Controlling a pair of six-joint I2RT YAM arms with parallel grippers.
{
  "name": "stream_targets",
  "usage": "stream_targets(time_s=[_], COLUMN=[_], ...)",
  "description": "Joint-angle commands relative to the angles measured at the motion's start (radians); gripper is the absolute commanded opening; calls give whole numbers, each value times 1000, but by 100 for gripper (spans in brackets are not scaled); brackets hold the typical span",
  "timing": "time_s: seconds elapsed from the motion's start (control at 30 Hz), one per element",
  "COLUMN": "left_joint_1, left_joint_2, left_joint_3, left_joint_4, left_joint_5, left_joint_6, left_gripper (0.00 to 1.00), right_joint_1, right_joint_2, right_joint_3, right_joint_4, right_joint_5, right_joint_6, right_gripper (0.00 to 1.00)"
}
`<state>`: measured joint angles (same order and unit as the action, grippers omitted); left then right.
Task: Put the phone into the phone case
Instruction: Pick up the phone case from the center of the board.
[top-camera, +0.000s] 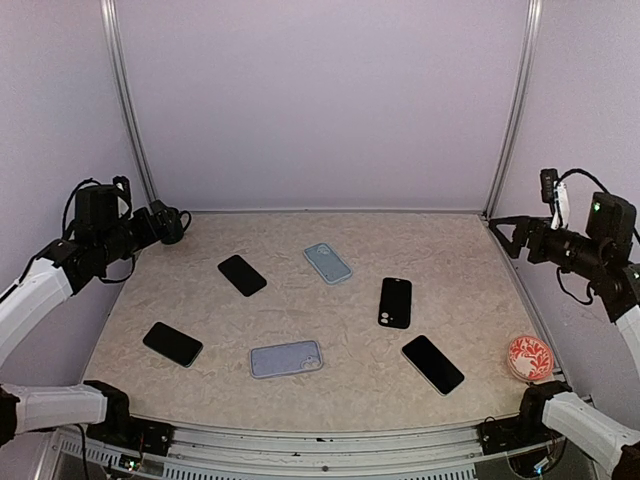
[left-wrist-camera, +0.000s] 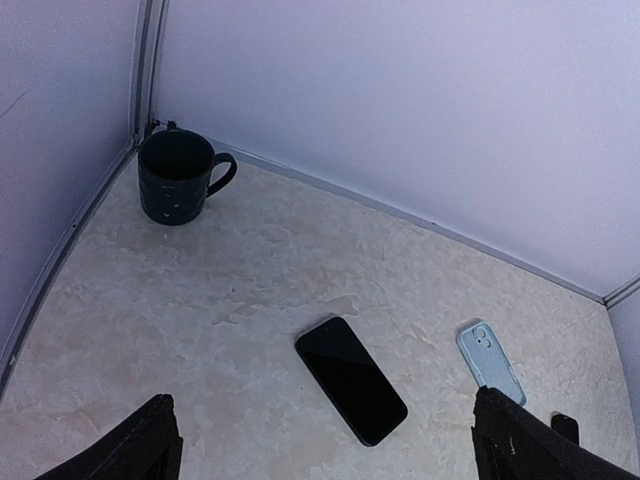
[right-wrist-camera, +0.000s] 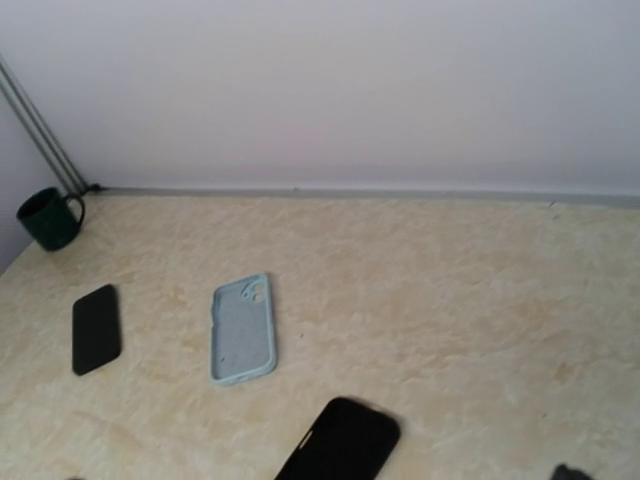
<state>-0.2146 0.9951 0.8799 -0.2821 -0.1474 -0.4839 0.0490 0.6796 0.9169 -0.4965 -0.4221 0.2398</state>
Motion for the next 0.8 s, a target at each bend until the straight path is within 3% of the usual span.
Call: stream_targets(time_s=[0.0, 0.43, 0.77], left_joint_1=[7, 8, 12], left_joint_2=[10, 149, 382], left_joint_3=[-2, -31, 92], left_joint_4=[1, 84, 140], left_joint_5=[-29, -10, 9], left_joint_6=[-32, -120, -82], left_gripper=[99, 99, 99], right_joint_1=[-13, 31, 97], right_joint_2=[22, 111, 161], right_joint_3=[-23, -61, -84], right_joint_4=[29, 16, 49], right_joint_5=[-27, 45, 99], right_joint_6=[21, 35, 54], right_gripper=[99, 100, 99])
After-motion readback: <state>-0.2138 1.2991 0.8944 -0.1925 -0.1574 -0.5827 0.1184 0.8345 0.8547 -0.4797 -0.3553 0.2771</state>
